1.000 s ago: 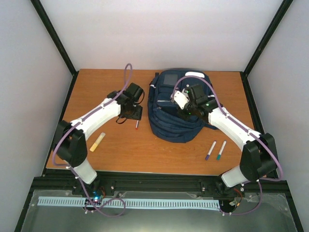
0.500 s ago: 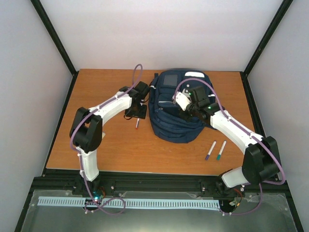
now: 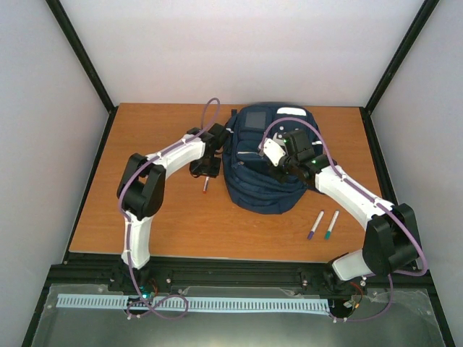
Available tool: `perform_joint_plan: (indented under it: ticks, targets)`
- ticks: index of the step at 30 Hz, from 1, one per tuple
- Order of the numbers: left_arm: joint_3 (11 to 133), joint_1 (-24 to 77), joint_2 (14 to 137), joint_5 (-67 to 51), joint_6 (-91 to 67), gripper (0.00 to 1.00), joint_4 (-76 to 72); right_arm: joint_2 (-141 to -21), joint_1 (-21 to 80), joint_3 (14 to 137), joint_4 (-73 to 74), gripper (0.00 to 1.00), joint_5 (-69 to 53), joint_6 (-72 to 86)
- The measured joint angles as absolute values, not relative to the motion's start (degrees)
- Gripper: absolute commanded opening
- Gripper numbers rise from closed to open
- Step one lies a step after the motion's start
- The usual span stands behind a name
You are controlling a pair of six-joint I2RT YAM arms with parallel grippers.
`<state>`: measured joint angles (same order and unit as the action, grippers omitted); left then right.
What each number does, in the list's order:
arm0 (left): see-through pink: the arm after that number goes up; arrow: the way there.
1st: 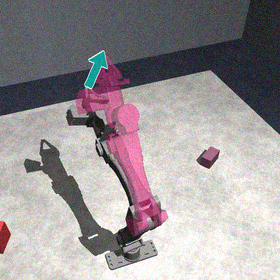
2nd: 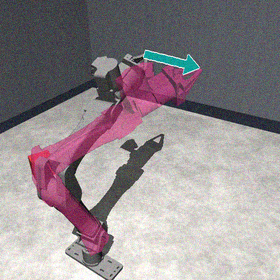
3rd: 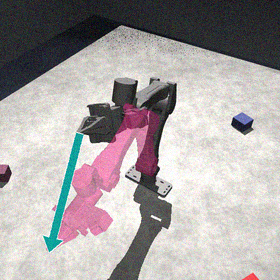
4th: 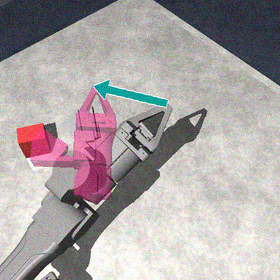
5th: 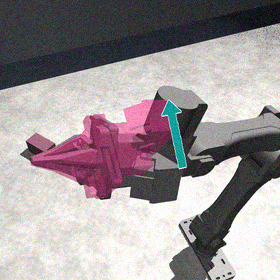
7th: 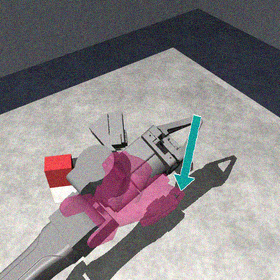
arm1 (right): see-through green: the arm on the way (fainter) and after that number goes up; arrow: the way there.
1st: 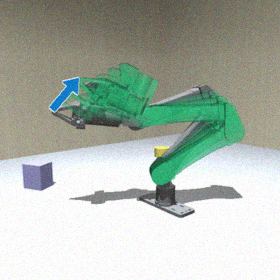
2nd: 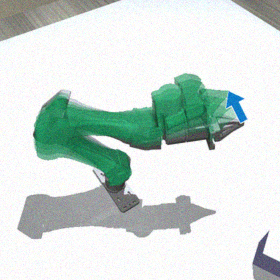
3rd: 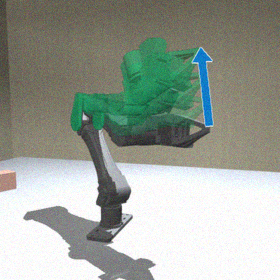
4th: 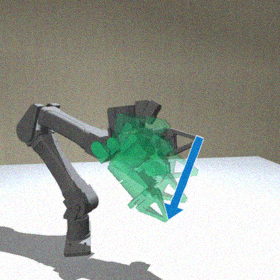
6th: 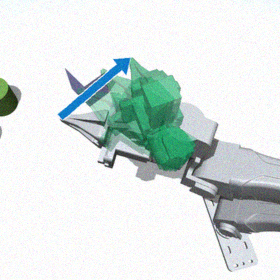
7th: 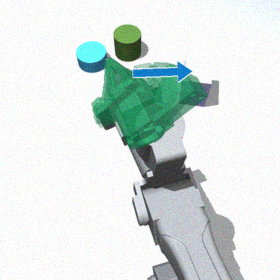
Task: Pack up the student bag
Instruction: Pick up the stationery from the center of the board.
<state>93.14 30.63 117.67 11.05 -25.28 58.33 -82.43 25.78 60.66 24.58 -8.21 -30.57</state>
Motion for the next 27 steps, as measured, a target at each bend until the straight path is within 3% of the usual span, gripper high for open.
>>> perform_joint_plan:
  ticks: [19,23,27]
  targets:
    - [97.7,30.6,124.7,11.9,-25.5,0.25,59.1,-82.4,24.7,60.6,24.4,0.03,-9.8,-30.5]
    - [99.4,30.5,126.7,12.3,-25.5,0.13,59.6,-82.4,24.7,60.6,24.4,0.03,-10.0,-30.5]
    - [100.2,30.5,127.9,12.3,-25.6,0.07,60.0,-82.4,24.6,60.6,24.4,0.03,-10.1,-30.5]
